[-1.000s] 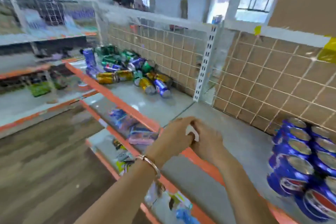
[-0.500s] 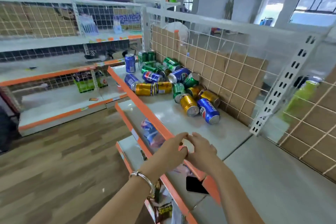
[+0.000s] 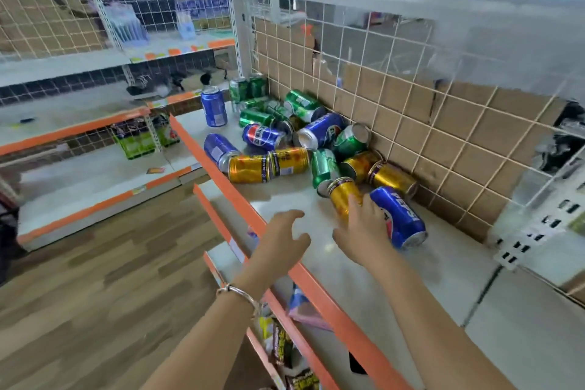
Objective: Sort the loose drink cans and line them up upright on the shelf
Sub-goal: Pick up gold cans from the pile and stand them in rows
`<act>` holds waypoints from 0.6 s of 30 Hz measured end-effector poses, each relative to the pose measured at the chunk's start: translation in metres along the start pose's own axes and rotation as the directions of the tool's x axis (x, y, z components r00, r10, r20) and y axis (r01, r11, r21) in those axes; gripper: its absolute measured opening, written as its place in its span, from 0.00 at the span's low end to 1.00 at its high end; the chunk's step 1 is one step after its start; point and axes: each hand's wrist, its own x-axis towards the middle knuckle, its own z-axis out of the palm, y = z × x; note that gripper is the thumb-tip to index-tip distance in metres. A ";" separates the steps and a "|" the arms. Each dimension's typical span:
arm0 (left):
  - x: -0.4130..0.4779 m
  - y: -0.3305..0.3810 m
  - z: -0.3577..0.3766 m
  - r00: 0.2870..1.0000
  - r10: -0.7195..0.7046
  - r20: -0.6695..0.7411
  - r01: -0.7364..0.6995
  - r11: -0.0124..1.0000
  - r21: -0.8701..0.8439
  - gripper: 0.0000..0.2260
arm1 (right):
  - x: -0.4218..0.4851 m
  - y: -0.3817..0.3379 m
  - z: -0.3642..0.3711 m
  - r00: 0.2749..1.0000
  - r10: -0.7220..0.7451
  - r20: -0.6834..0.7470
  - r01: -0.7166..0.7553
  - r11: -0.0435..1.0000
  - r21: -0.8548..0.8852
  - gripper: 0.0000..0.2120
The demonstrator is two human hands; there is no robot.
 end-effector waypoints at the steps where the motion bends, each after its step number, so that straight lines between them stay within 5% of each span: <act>1: 0.012 -0.002 -0.005 1.000 0.021 0.001 -0.021 1.000 0.024 0.21 | 0.006 -0.001 0.003 1.000 0.019 0.002 -0.019 1.000 -0.014 0.38; 10: 0.139 -0.011 -0.058 0.979 0.184 -0.094 -0.137 0.920 0.368 0.20 | 0.030 -0.012 0.010 0.980 0.162 -0.117 -0.174 0.980 -0.101 0.36; 18: 0.211 -0.017 -0.058 0.985 0.043 0.165 -0.138 0.769 0.625 0.24 | 0.043 -0.017 0.006 0.949 0.292 -0.116 -0.305 0.946 -0.113 0.40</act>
